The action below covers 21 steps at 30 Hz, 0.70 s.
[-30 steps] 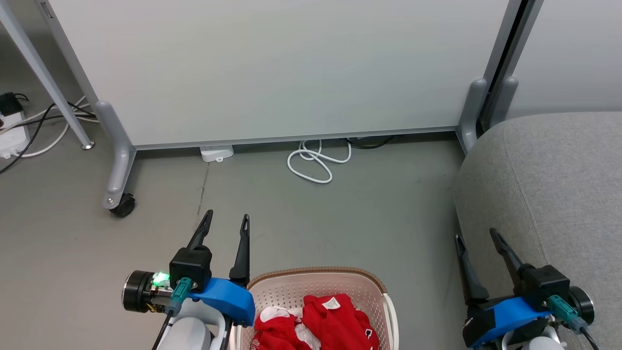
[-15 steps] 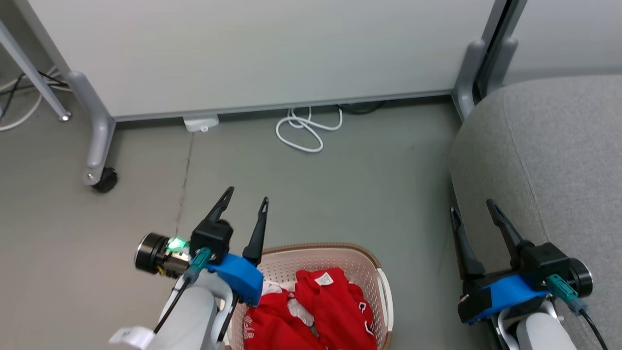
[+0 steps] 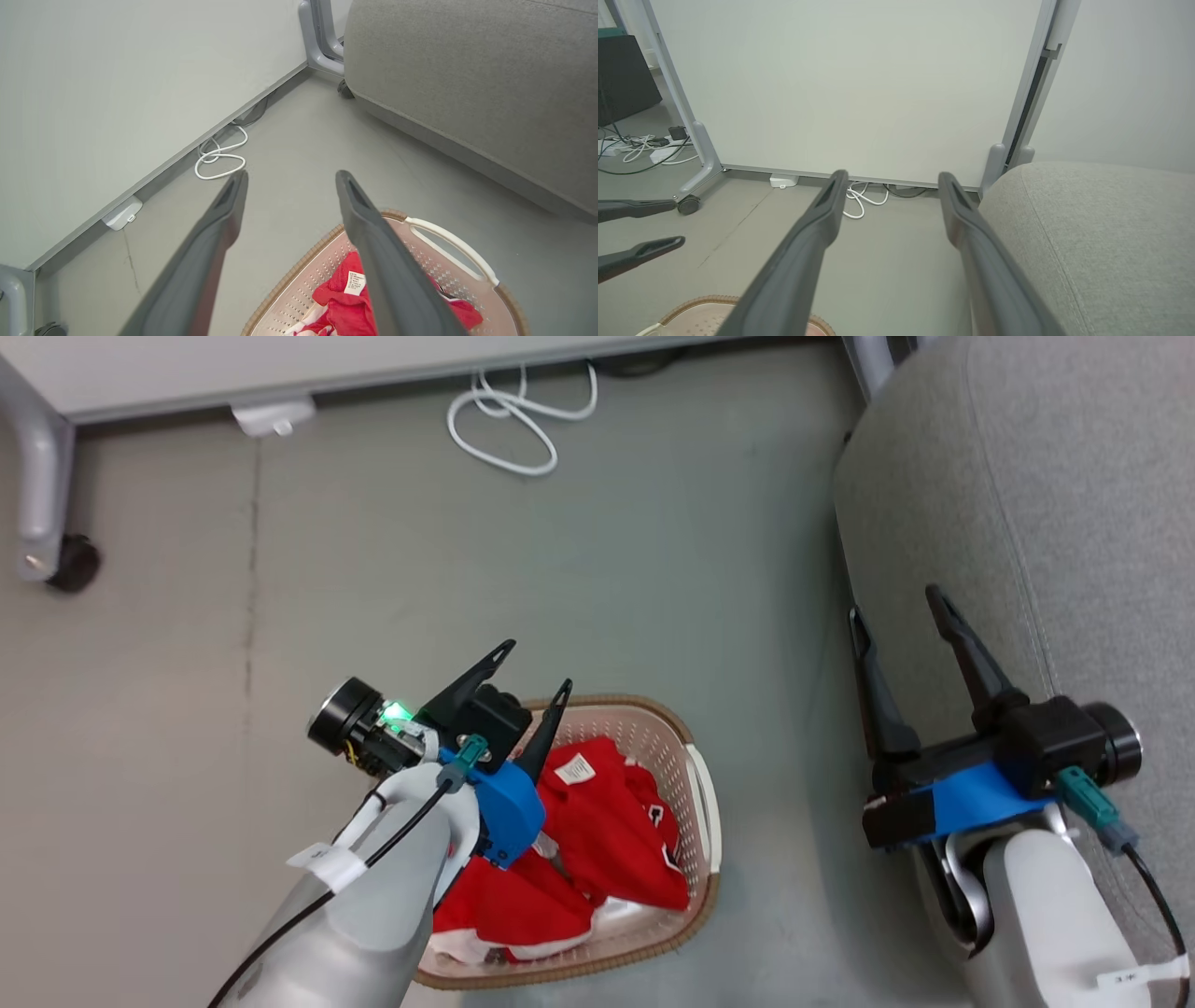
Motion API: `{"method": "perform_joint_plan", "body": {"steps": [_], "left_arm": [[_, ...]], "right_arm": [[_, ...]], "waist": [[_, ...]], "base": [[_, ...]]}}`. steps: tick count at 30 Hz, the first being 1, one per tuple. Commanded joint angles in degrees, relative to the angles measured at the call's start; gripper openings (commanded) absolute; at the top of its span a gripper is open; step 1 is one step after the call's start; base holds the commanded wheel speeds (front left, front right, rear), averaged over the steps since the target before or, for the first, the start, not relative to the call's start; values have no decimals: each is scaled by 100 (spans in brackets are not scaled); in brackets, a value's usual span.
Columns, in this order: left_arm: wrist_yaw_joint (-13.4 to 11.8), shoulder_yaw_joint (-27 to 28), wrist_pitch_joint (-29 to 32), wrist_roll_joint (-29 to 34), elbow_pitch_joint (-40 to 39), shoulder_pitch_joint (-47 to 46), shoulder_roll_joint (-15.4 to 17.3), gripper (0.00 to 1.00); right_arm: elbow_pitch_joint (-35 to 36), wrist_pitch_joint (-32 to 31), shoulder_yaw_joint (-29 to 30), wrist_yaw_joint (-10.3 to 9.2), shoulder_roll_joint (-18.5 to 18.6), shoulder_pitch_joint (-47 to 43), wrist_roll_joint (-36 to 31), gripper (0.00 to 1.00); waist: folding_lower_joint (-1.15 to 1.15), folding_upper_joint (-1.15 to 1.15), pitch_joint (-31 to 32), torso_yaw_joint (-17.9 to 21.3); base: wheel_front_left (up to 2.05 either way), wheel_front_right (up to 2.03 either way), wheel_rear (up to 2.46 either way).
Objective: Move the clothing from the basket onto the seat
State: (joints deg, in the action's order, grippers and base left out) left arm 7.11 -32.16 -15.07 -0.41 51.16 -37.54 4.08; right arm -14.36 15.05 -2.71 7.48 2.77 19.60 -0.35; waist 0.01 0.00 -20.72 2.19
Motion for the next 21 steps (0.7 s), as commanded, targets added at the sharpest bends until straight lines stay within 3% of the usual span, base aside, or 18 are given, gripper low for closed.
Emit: {"method": "perform_joint_plan", "body": {"steps": [1,12,21], "left_arm": [[31,-53,-16,31,73,-151,12,100],[30,-1463,-16,-80,1287,-1033,-18,100],[32,-2367,151,-659,1965,-1452,-48,100]], "right_arm": [[45,20,-6,3,19,137,-10,100],[339,20,-113,3,19,737,-12,100],[464,20,-138,3,19,943,33,100]], "waist": [[-1,0,-391,225],[-1,0,-1579,529],[-1,0,-2241,641]], "base": [[0,0,0],[0,0,0],[0,0,0]]}}
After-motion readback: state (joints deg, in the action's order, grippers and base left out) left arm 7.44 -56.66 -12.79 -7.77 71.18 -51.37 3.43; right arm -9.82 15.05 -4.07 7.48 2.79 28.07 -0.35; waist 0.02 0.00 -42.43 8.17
